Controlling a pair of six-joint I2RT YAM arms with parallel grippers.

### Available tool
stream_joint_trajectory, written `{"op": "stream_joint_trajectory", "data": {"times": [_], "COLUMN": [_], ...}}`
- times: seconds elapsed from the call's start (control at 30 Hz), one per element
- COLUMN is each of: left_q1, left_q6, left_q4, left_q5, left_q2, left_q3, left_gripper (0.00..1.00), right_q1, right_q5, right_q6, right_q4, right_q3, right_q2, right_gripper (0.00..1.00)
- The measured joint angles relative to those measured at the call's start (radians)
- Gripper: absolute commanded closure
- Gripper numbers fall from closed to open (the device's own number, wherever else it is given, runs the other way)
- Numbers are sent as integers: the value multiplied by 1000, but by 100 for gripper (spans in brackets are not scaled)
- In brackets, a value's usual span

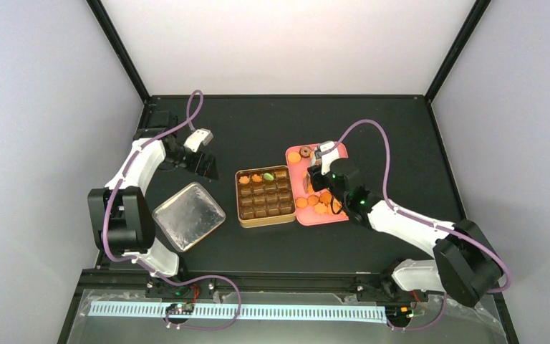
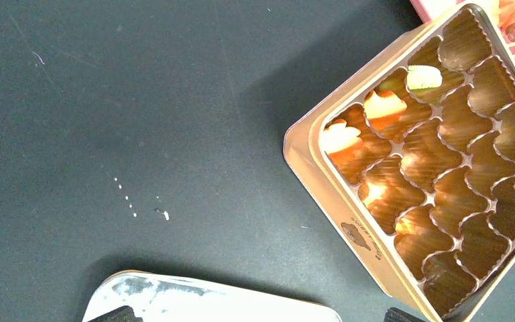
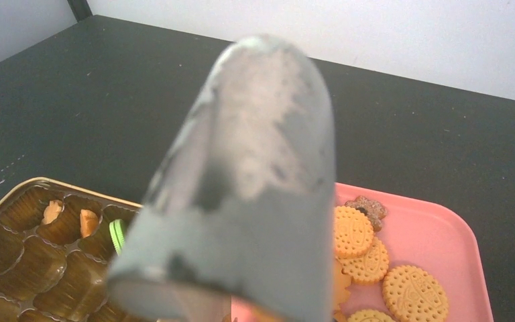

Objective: Pack the cookies
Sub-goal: Pick up the fake cookies from the plate, then place the fake cookies in the empty pocket of the box.

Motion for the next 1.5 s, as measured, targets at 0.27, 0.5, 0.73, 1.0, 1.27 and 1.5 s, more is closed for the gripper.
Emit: {"op": "stream_joint_trajectory", "data": {"times": [0.27, 0.5, 0.73, 1.0, 1.27, 1.5], "left_q1": [0, 0, 0, 0, 0, 0], "left_q6": [0, 0, 0, 0, 0, 0], "left_q4": [0, -1, -4, -8, -7, -7], "left_q5": [0, 0, 0, 0, 0, 0], "left_q2": [0, 0, 0, 0, 0, 0], "left_q3": [0, 0, 2, 16, 15, 15], "left_gripper": [3, 3, 3, 3, 3, 3], "right_q1": [0, 0, 0, 0, 0, 11], "right_q5": [-14, -22, -23, -19, -27, -77], "right_q6": [7, 5, 0, -26, -49, -49], "right_q4": [39, 39, 41, -3, -31, -31], "right_q3": [6, 34, 36, 45, 95, 164], "right_q2": [35, 65, 69, 34, -56, -43], "right_gripper": [63, 71, 80, 83, 83, 81]}}
